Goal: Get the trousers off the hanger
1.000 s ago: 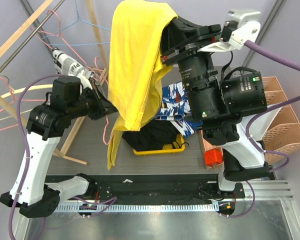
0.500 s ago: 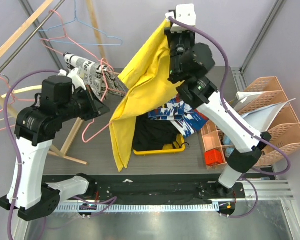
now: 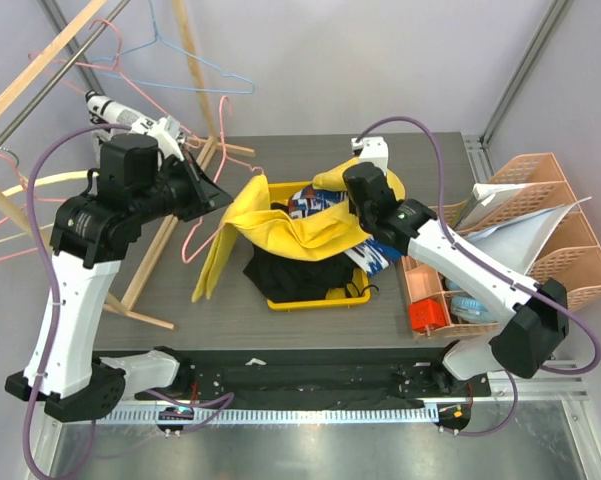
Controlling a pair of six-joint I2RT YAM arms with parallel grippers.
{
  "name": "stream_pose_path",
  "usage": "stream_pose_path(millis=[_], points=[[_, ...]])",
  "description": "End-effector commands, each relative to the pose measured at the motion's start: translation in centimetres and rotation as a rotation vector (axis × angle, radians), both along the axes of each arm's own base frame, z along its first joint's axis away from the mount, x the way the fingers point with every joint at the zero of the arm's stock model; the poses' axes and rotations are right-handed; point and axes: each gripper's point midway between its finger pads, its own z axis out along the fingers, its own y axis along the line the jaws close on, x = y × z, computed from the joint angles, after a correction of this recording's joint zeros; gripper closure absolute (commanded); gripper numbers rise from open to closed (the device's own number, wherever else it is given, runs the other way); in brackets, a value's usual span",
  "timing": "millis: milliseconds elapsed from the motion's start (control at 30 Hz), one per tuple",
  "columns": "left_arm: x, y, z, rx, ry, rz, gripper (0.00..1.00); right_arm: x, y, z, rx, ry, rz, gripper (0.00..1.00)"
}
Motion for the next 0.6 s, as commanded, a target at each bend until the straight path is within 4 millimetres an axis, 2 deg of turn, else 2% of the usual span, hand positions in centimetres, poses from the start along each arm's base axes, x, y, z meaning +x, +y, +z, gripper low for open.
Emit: stream_pose_path(millis=[0, 33, 67, 100, 133, 167, 200, 233, 267, 300, 333, 367, 400, 433, 467, 500, 533, 567], points=[[2.0, -1.2, 3.4, -0.069, -0.146, -0.023, 1.0, -5.5, 4.1, -3.6, 0.251, 0.287, 0.176, 0.75], [2.2, -1.3, 3.3, -0.071, -0.145, -0.022, 1.0, -6.1, 5.5, -2.3, 0.292, 0.317, 0.248, 0.66], [2.4, -1.3, 3.3, -0.071, -0.149, -0.019, 1.0, -6.5, 6.2, -2.2, 0.292, 0.355, 0.285, 0.65], [2.7, -1.3, 3.2, -0.067, -0.148, -0.012, 1.0, -7.5, 6.4, -2.4, 0.278, 0.423, 0.315, 0.57], [2.9, -1.2, 3.1, -0.064, -0.149, -0.005, 1.0, -8.4, 8.2, 0.1, 0.337, 0.445, 0.411, 0.49], [3.1, -1.2, 3.2, -0.062, -0.157, 0.003, 1.0, -8.8, 8.9, 0.0, 0.351, 0.497, 0.429, 0.43], [3.2, -1.2, 3.2, -0.063, -0.16, 0.003, 1.0, -10.3, 8.8, 0.0, 0.354, 0.572, 0.445, 0.35], [3.4, -1.4, 3.1, -0.062, -0.157, -0.001, 1.0, -10.7, 9.3, 1.8, 0.384, 0.571, 0.472, 0.33], [3.5, -1.4, 3.3, -0.061, -0.162, -0.002, 1.0, -11.2, 9.2, 2.4, 0.388, 0.584, 0.481, 0.33], [3.5, -1.5, 3.4, -0.063, -0.162, -0.006, 1.0, -12.1, 8.5, 3.4, 0.377, 0.571, 0.463, 0.31], [3.6, -1.6, 3.3, -0.066, -0.161, -0.008, 1.0, -12.5, 8.3, 5.3, 0.374, 0.506, 0.479, 0.29], [3.6, -1.6, 3.4, -0.068, -0.162, -0.012, 1.0, -12.3, 7.6, 6.5, 0.336, 0.434, 0.458, 0.26], [3.5, -1.7, 3.5, -0.071, -0.162, -0.016, 1.0, -13.0, 7.6, 7.9, 0.304, 0.383, 0.504, 0.22], [3.4, -1.7, 3.6, -0.076, -0.163, -0.02, 1.0, -12.8, 7.3, 9.2, 0.286, 0.334, 0.506, 0.2], [3.3, -1.7, 3.7, -0.077, -0.166, -0.02, 1.0, -12.6, 7.3, 9.6, 0.263, 0.313, 0.507, 0.19], [3.3, -1.7, 3.8, -0.082, -0.166, -0.018, 1.0, -12.0, 7.7, 8.9, 0.201, 0.312, 0.53, 0.19], [3.0, -1.8, 4.1, -0.089, -0.169, -0.025, 1.0, -12.6, 9.0, 9.5, 0.174, 0.296, 0.586, 0.18], [2.8, -1.8, 4.4, -0.097, -0.174, -0.028, 1.0, -12.8, 10.4, 9.0, 0.138, 0.295, 0.633, 0.18]])
